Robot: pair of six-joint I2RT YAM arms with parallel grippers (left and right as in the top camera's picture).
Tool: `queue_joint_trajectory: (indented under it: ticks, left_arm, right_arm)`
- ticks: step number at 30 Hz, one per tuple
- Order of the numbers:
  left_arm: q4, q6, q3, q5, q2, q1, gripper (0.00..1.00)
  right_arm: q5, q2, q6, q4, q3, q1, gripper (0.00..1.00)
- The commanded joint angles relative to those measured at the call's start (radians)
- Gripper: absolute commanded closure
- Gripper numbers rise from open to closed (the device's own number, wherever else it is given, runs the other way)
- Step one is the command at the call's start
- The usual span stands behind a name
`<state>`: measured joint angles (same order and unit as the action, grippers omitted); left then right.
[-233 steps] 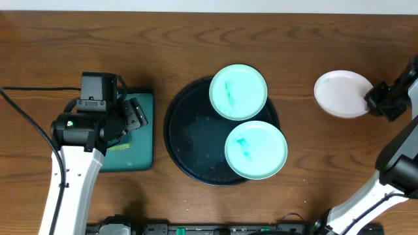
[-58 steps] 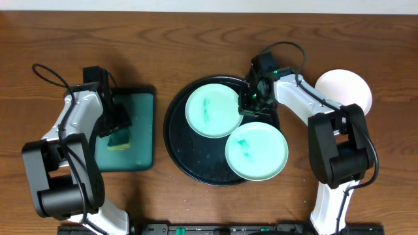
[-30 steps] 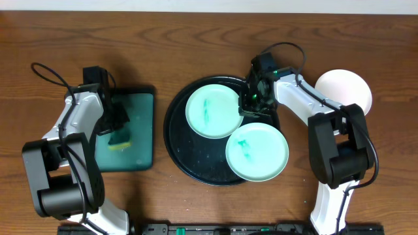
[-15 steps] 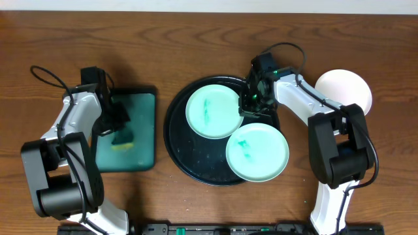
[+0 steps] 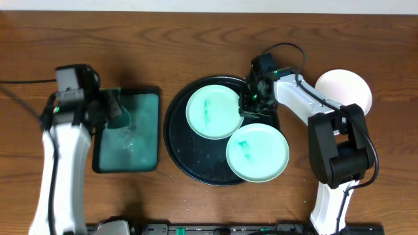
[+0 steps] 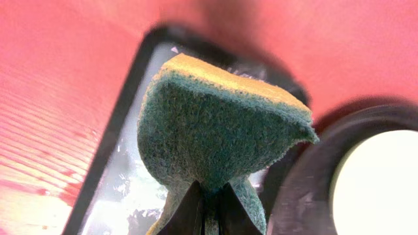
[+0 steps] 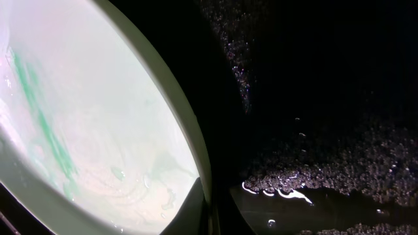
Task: Clean dirty plates on tray and stack at the side
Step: 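Lift the sponge with the left gripper and carry it to the green plate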
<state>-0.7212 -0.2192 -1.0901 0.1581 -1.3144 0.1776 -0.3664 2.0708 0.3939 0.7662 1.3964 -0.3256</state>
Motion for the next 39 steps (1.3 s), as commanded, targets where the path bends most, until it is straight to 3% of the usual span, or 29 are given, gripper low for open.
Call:
queue_joint_trajectory:
  ticks: [1, 16, 39]
  left_arm:
    - [-0.002, 0.026, -0.011, -0.002, 0.094, 0.000, 0.93]
    - [0.048, 0.191, -0.011, -0.009, 0.187, -0.012, 0.93]
    - [0.071, 0.193, -0.011, -0.039, 0.185, -0.074, 0.93]
  right_arm:
    - [0.003, -0.003, -0.014, 0.004, -0.006, -0.003, 0.99]
    - [0.003, -0.003, -0.017, 0.010, -0.006, -0.003, 0.99]
    - [0.003, -0.003, -0.016, 0.013, -0.006, -0.003, 0.99]
